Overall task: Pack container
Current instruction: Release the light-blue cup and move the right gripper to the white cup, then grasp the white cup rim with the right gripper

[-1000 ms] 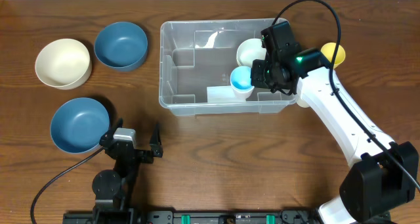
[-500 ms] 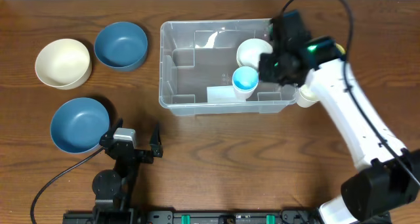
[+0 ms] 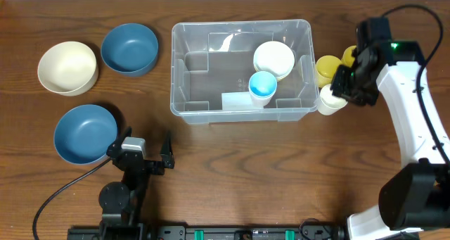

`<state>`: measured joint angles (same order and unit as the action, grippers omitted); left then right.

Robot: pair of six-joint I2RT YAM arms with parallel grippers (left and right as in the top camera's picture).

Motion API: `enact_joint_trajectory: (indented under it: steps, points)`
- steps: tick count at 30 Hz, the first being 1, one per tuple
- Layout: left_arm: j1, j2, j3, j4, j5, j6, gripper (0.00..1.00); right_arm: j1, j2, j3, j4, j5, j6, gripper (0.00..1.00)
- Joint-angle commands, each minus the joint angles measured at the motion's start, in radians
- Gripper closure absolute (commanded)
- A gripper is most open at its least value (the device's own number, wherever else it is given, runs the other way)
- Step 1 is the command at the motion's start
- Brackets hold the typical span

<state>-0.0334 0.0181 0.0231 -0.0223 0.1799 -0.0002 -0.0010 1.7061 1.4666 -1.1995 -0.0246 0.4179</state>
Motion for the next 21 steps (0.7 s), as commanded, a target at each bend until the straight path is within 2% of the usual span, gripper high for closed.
enact_joint_trajectory:
  steps: [1, 21]
  points:
    - [0.005, 0.001, -0.019, -0.032, 0.011, 0.005, 0.02, -0.023, -0.011, -0.069, 0.040, 0.021, -0.012, 0.67]
    - [0.005, 0.001, -0.019, -0.032, 0.011, 0.005, 0.02, -0.062, -0.010, -0.298, 0.385, 0.047, 0.064, 0.66]
